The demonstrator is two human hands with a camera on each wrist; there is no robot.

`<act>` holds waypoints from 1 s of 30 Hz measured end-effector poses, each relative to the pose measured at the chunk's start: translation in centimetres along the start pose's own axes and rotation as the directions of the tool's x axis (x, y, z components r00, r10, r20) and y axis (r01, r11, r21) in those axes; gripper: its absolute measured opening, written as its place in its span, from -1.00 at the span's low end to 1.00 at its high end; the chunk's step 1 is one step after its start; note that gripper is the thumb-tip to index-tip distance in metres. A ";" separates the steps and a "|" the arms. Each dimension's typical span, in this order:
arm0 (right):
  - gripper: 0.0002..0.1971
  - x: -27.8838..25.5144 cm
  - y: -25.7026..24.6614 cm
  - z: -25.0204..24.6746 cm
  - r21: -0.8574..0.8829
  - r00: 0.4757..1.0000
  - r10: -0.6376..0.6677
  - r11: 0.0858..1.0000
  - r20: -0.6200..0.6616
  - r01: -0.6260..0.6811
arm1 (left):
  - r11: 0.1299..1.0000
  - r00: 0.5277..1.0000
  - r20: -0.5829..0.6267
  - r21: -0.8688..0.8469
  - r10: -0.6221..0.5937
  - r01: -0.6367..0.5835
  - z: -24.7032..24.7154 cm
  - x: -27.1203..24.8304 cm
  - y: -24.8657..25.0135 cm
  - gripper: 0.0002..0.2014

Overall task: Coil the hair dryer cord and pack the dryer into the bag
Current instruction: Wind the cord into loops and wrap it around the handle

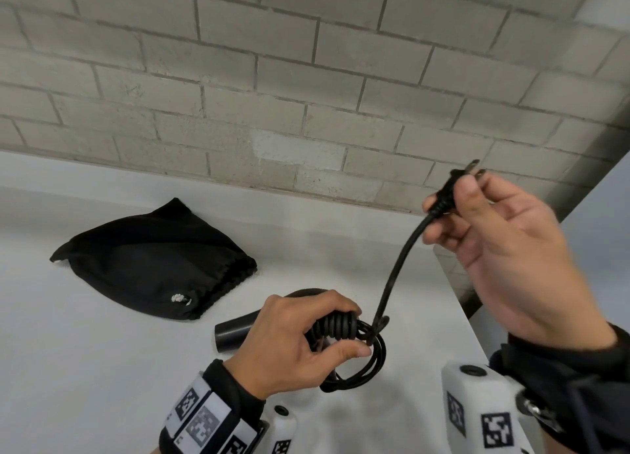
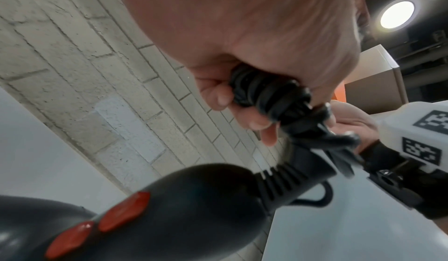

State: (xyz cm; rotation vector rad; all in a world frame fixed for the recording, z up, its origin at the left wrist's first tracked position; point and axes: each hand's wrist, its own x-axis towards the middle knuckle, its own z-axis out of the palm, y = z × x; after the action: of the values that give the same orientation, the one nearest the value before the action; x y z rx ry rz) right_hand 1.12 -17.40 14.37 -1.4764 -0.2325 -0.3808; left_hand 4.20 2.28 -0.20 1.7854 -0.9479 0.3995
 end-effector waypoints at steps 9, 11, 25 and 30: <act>-0.84 1.4 1.0 1.9 0.143 0.991 0.086 0.985 0.098 -0.100 | 1.000 1.000 0.015 -0.003 -0.011 0.011 -0.2 -0.4 -0.6 -0.70; -0.83 1.0 1.0 1.6 0.247 0.993 0.081 0.964 0.090 -0.101 | 0.999 0.999 -0.040 -0.036 -0.029 0.027 -0.4 -0.7 -0.9 -0.73; -0.56 -3.1 4.6 -2.7 -0.077 0.961 0.269 0.959 -0.068 -0.274 | 0.999 0.986 -0.164 -0.051 -0.023 0.014 0.2 -1.3 -1.0 -0.76; -0.51 -5.2 6.7 -1.5 -0.410 0.863 0.502 0.798 0.049 -0.441 | 0.999 0.992 -0.126 -0.033 -0.006 0.001 1.0 -1.4 -0.8 -0.81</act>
State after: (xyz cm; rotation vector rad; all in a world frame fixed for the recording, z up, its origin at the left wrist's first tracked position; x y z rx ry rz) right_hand -1.19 -18.03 6.07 -1.8946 0.1058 0.1108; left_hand 3.71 2.07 -2.05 1.7106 -0.8577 0.4860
